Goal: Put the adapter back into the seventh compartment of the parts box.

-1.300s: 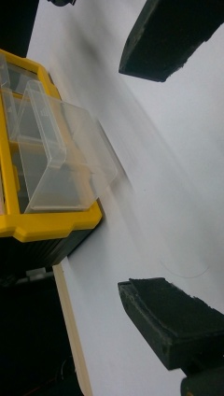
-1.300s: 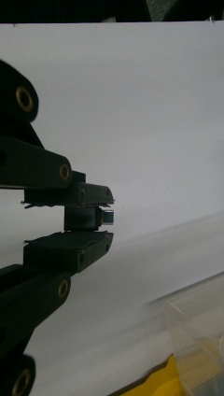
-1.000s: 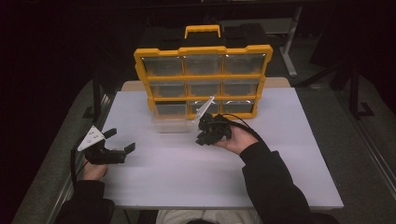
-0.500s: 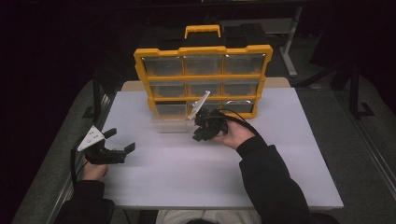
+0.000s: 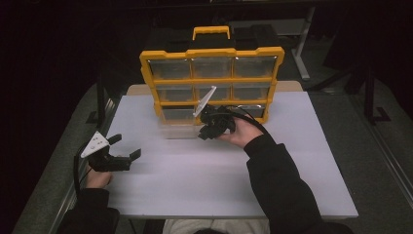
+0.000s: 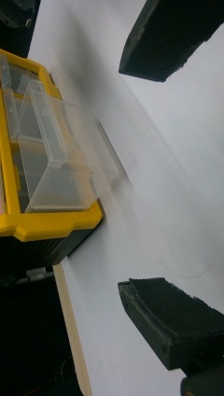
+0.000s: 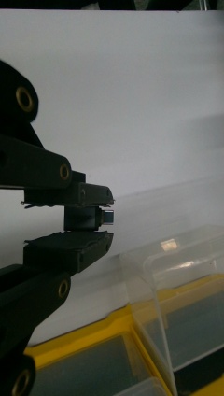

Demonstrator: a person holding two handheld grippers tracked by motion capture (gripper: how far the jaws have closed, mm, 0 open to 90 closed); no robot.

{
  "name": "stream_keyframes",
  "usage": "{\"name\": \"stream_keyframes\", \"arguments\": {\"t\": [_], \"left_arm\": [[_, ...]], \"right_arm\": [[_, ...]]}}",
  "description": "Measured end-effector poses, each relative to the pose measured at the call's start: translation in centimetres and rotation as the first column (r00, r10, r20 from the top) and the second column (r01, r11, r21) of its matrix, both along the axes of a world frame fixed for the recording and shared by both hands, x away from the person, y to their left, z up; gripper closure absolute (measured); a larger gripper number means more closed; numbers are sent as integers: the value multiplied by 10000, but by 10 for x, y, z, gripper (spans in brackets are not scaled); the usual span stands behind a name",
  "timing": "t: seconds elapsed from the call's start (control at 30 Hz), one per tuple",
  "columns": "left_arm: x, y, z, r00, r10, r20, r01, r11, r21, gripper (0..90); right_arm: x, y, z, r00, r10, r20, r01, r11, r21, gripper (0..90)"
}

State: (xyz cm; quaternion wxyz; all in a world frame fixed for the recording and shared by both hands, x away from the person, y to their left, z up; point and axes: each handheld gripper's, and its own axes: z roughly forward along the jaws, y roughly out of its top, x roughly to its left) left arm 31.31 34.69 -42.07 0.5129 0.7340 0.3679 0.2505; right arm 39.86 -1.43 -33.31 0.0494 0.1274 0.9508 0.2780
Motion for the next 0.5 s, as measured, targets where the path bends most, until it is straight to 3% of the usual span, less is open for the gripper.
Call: {"name": "stream_keyframes", "arguments": {"t": [0.5], "left_arm": [[0, 1, 0, 10000, -19, 19, 19, 10000, 16, 0]], "right_arm": [[12, 5, 27, 9991, -32, 414, 21, 9997, 254, 746]]}}
